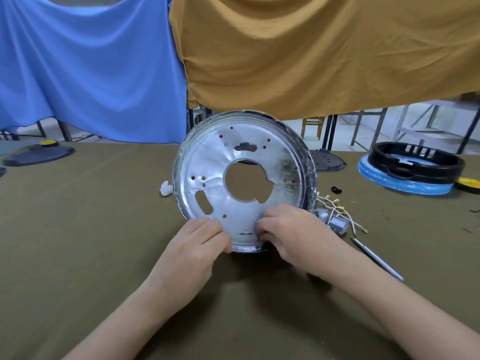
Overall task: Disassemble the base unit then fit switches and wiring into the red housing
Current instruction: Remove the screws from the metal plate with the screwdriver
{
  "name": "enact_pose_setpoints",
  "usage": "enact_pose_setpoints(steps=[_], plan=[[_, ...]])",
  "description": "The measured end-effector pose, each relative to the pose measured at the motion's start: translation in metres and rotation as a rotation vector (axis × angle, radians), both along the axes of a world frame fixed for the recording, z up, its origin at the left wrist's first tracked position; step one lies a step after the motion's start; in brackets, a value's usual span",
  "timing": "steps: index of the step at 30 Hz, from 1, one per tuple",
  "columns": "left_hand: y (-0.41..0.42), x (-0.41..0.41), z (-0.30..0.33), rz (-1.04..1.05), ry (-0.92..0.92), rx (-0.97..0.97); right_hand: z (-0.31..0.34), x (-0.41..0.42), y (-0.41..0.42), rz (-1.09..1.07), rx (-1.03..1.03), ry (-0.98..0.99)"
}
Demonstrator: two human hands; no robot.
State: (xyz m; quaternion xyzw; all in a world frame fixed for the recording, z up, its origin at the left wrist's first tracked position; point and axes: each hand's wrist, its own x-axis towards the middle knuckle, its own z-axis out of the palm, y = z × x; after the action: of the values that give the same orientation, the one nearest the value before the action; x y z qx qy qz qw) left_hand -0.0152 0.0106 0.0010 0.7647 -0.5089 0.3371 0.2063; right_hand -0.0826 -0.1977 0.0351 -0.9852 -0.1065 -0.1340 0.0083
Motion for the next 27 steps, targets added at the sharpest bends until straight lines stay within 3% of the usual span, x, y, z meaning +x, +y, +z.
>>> enact_pose_setpoints(steps=[10,19,22,27], plan=[[-0.002,0.002,0.007,-0.035,0.050,-0.092,0.032,0.015,0.000,0.081,-0.202,0.147],[0.001,0.017,0.001,-0.027,0.212,-0.157,0.033,0.013,-0.019,0.142,-0.028,0.209],[0.001,0.020,0.003,-0.019,0.288,-0.170,0.030,0.021,-0.023,0.167,-0.081,0.155],[0.003,0.026,0.014,-0.050,0.379,-0.121,0.024,0.029,-0.026,0.150,0.076,0.096]])
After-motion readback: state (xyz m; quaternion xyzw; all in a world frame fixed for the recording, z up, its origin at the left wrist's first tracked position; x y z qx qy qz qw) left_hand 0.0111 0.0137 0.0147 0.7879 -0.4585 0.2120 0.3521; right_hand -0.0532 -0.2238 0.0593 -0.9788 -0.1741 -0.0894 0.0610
